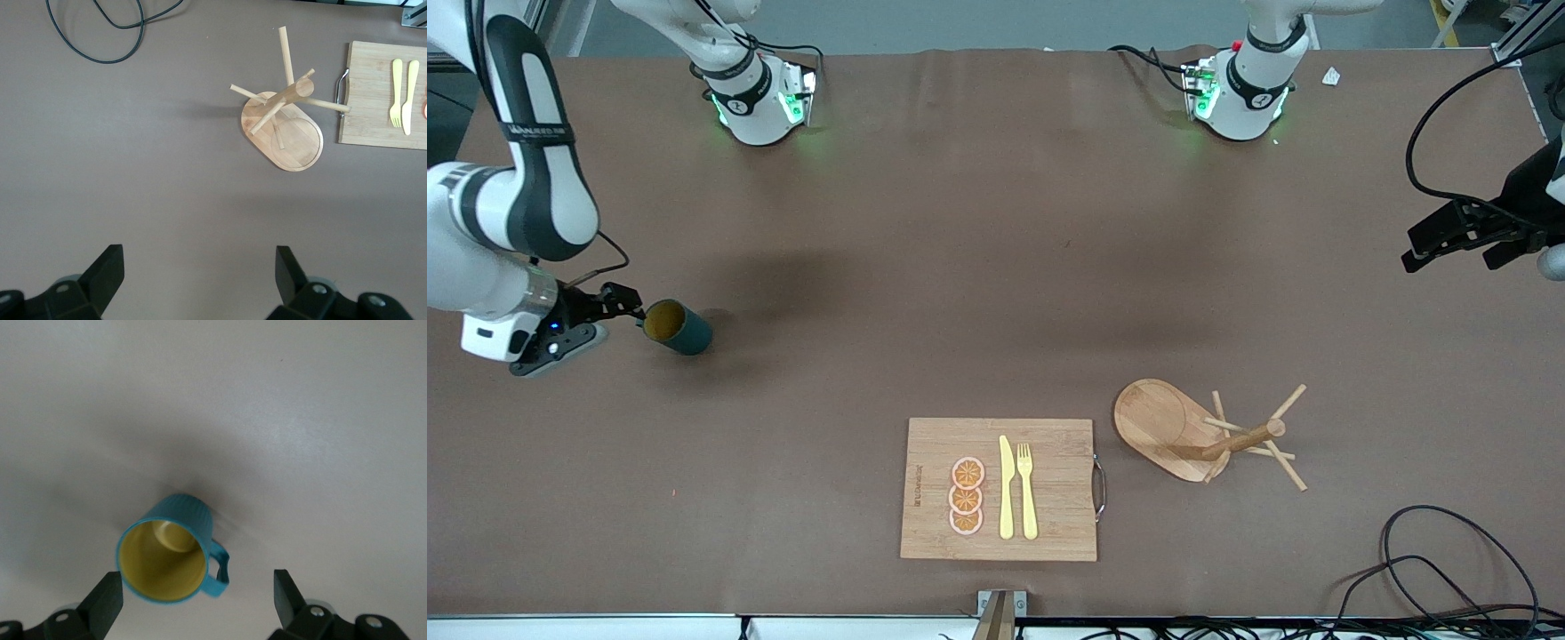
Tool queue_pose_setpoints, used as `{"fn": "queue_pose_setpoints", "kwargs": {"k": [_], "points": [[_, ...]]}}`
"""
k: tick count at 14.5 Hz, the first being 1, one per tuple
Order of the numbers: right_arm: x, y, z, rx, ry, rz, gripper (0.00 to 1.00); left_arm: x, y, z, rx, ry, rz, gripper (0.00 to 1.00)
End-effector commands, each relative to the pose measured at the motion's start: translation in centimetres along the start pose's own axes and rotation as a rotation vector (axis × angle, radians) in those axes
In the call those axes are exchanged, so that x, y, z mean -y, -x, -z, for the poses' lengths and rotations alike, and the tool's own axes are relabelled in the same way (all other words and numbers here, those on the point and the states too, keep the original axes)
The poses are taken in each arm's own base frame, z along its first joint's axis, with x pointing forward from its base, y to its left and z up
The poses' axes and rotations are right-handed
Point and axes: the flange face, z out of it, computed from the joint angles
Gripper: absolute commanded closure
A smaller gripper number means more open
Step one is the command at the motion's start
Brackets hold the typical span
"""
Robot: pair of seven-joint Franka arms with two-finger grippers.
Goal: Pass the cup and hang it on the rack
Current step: 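Lower the right gripper over the teal mug and grasp its rim, then lift the teal mug with the right gripper toward the table middle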
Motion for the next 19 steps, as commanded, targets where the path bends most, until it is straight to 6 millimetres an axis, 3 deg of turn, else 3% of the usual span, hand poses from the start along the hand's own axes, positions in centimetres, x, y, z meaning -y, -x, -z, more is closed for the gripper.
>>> {"fn": "queue_pose_setpoints", "kwargs": {"k": [1,5,7,9,12,16,18,19], "points": [[1.2,1.6,-2.8,-0.045,0.025,0.061,0.0,-0.1,-0.3,0.4,-0.014,-0.008,-0.004,0.0],[0.8,1.6,-6.4,-0.038,0.029,0.078,0.04,-0.1,-0.4,0.5,-0.017,-0.008,-0.004,0.0],[1.1,1.9,-7.7,-0.045,0.039,0.08,0.17,-0.1,-0.4,0.5,-0.017,-0.009,-0.004,0.0],[1.1,2.1,-8.6,-0.034,0.03,0.08,0.45,-0.1,-0.4,0.5,-0.018,-0.009,-0.004,0.0],[1.2,2.1,-8.8,-0.027,0.025,0.167,0.96,-0.1,-0.4,0.5,-0.018,-0.009,-0.004,0.0],[1.3,1.8,-8.3,-0.016,0.008,0.163,1.0,-0.1,-0.4,0.5,-0.018,-0.009,-0.004,0.0],[2.0,1.0,-6.7,0.029,-0.045,0.104,1.0,0.0,-0.4,0.5,-0.018,-0.009,-0.002,0.0],[2.9,0.1,-4.9,0.041,-0.058,0.076,1.0,0.0,-0.4,0.5,-0.018,-0.009,-0.002,0.0]]}}
